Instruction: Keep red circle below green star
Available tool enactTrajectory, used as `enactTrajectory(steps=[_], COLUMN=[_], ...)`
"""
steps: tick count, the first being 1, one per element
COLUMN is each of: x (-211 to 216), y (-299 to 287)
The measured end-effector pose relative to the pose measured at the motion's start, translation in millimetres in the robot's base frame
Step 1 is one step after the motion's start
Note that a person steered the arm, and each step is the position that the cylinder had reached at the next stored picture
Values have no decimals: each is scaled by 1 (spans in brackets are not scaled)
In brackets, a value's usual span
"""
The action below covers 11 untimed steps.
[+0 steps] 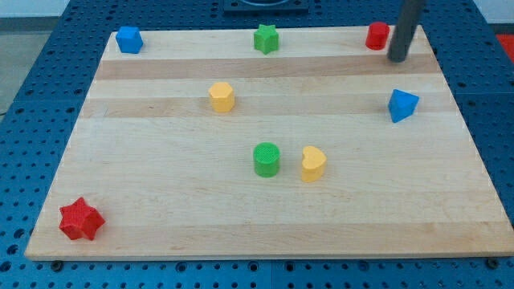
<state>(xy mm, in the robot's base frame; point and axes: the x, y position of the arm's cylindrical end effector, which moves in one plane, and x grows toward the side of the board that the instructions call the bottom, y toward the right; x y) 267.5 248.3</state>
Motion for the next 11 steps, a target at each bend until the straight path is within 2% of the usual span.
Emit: enactTrajectory(steps=[2,5,8,10,11], x=[-75,-6,2,30,51], y=[-3,-56,-143,-197,-200])
